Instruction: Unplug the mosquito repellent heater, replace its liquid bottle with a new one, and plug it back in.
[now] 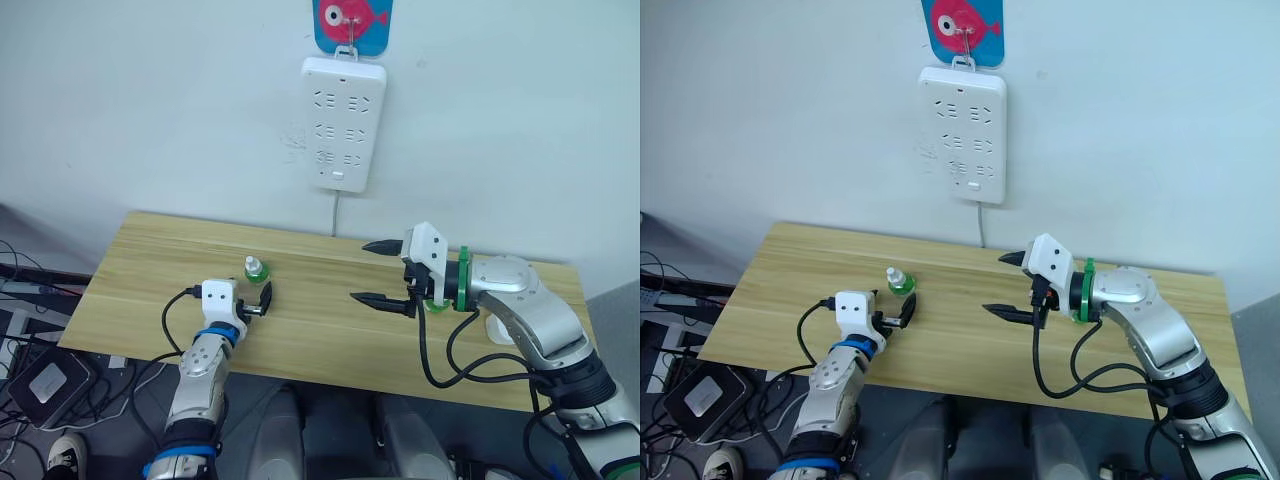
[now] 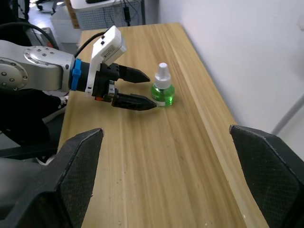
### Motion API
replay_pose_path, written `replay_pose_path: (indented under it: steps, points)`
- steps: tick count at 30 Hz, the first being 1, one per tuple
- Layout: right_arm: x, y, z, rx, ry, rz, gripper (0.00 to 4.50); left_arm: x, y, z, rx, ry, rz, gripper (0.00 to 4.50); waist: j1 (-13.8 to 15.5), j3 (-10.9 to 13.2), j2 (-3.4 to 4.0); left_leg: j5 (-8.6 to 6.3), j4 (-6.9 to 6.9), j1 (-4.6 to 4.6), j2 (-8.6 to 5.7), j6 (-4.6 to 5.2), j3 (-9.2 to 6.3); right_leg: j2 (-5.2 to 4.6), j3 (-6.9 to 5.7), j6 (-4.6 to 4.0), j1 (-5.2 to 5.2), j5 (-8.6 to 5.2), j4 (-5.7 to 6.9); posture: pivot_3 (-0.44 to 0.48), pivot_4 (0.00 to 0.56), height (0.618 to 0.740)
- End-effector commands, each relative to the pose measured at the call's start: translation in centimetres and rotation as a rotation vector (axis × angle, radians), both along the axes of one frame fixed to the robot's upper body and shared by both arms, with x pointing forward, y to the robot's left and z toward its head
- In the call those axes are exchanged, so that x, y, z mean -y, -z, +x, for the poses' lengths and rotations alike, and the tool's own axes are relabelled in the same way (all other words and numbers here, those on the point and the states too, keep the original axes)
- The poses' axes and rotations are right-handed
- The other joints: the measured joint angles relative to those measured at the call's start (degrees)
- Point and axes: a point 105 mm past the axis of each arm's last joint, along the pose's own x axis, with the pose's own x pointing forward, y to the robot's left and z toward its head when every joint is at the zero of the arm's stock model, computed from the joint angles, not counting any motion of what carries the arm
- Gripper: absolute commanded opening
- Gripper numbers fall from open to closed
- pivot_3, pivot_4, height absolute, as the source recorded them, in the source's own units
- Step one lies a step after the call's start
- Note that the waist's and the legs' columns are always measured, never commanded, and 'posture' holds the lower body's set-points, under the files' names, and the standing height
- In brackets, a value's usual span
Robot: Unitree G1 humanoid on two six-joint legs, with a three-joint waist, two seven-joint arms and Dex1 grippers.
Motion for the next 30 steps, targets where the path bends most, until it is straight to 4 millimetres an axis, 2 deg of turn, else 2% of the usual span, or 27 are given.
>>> replay_pose_path:
  steps: [1,10,13,18,21,25,28,30]
  points:
    - [0.3,-1.8,0.1,0.057,0.015,0.013,4.44,0.0,-0.5,0.7,0.045,0.018,0.013,4.50,-0.03,0.00,0.00,0.00,0.00,0.00,0.00,0.00,0.00,0.00,0.00,0.00,0.00,0.00,0.00,0.015,0.327,0.740]
    - [0.6,-2.1,0.2,0.050,0.031,0.009,4.44,0.8,-0.1,1.9,0.066,0.039,0.037,4.50,-0.11,0.00,0.00,0.00,-0.01,0.00,0.00,0.00,-0.01,0.00,-0.03,0.00,0.00,0.00,0.00,0.012,0.315,0.740]
    - [0.7,-2.2,0.2,0.048,0.034,0.011,4.50,0.9,0.2,1.7,0.063,0.039,0.038,3.92,-0.27,-0.01,-0.01,0.00,-0.01,-0.01,-0.01,0.00,0.00,0.00,-0.01,0.00,0.00,0.00,0.00,0.011,0.310,0.740]
    - [0.7,-2.4,0.5,0.043,0.049,0.022,4.50,0.7,0.6,1.3,0.059,0.025,0.021,2.36,-0.71,-0.01,-0.01,0.01,0.00,-0.01,0.00,-0.01,-0.02,0.00,-0.03,0.00,0.01,0.00,0.02,0.013,0.303,0.740]
    - [0.7,-2.3,0.6,0.042,0.054,0.025,4.50,0.8,0.4,1.3,0.069,0.032,0.031,2.23,-0.79,-0.01,-0.01,0.01,0.01,-0.01,0.00,-0.01,-0.02,0.00,-0.03,0.00,0.01,0.00,0.02,0.017,0.300,0.740]
    - [1.2,-2.0,0.7,0.037,0.071,0.016,4.50,1.7,-2.1,1.7,0.138,0.143,0.104,2.23,-0.93,-0.01,-0.01,0.01,0.01,-0.01,0.00,-0.02,-0.03,0.00,-0.04,0.00,0.01,0.00,0.02,0.026,0.296,0.740]
    - [2.2,-1.2,0.1,-0.006,0.065,-0.024,4.50,4.6,-5.4,1.2,0.195,0.438,0.204,2.23,-0.71,-0.01,-0.01,0.04,-0.01,-0.05,0.00,-0.07,-0.09,0.00,-0.11,0.00,0.01,0.00,0.02,0.032,0.295,0.740]
    - [2.6,-0.4,-0.9,-0.038,0.026,-0.058,4.50,6.6,-7.1,-0.4,0.181,0.686,0.234,2.23,-0.54,-0.01,-0.01,0.07,-0.04,-0.06,0.00,-0.13,-0.14,0.00,-0.15,0.00,0.01,0.00,0.02,0.032,0.294,0.740]
